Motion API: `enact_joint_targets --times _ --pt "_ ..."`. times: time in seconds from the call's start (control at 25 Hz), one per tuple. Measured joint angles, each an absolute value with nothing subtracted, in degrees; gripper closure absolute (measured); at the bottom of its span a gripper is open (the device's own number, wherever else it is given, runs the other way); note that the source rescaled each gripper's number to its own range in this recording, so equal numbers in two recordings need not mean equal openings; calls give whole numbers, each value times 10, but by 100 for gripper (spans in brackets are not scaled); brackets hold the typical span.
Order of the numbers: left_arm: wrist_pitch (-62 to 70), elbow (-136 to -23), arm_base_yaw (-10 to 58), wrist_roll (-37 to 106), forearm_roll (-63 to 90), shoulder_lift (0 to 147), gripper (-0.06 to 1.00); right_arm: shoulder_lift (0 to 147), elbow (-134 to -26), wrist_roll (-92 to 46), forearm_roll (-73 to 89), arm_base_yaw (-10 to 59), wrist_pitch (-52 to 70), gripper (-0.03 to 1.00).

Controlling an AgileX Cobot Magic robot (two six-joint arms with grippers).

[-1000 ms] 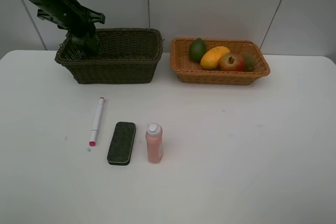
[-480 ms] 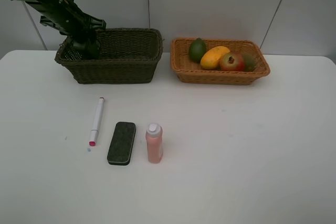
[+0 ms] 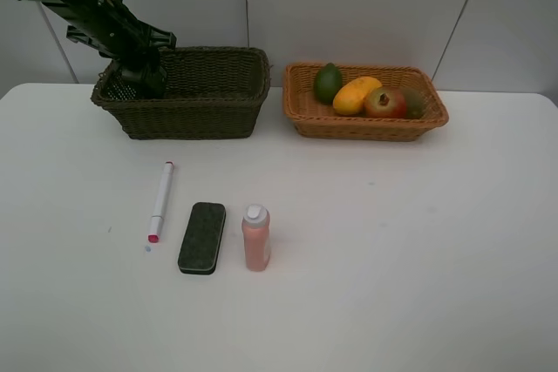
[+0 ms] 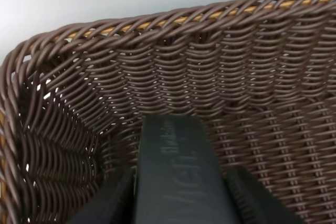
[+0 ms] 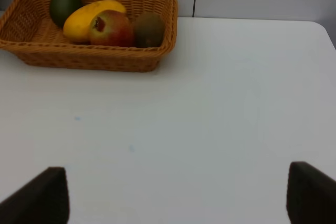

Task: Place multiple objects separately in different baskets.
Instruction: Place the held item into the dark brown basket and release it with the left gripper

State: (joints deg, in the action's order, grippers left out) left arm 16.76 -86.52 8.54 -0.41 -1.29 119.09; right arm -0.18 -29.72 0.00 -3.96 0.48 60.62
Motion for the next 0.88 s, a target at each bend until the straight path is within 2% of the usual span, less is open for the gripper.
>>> enact_joint_targets --times 0.2,0.24,0.36,0.4,0.44,0.56,0.88 --pt "168 -865 85 0 -14 1191 58 -2 -297 0 -40 5 606 -3" --pt "168 -865 85 0 -15 1191 52 -2 -297 0 -40 5 606 -3" --pt "163 -867 85 17 -22 1190 13 -2 -297 0 -40 5 606 -3" --pt "162 -867 85 19 -23 1190 4 -2 -297 0 -40 5 606 -3" --pt "162 -868 85 19 -23 1190 0 -2 -297 0 -40 5 606 -3" --pt "162 -868 85 20 -12 1190 -4 -2 -297 0 -40 5 606 -3" --pt "162 -868 85 22 -4 1190 -6 -2 -297 0 -40 5 606 -3"
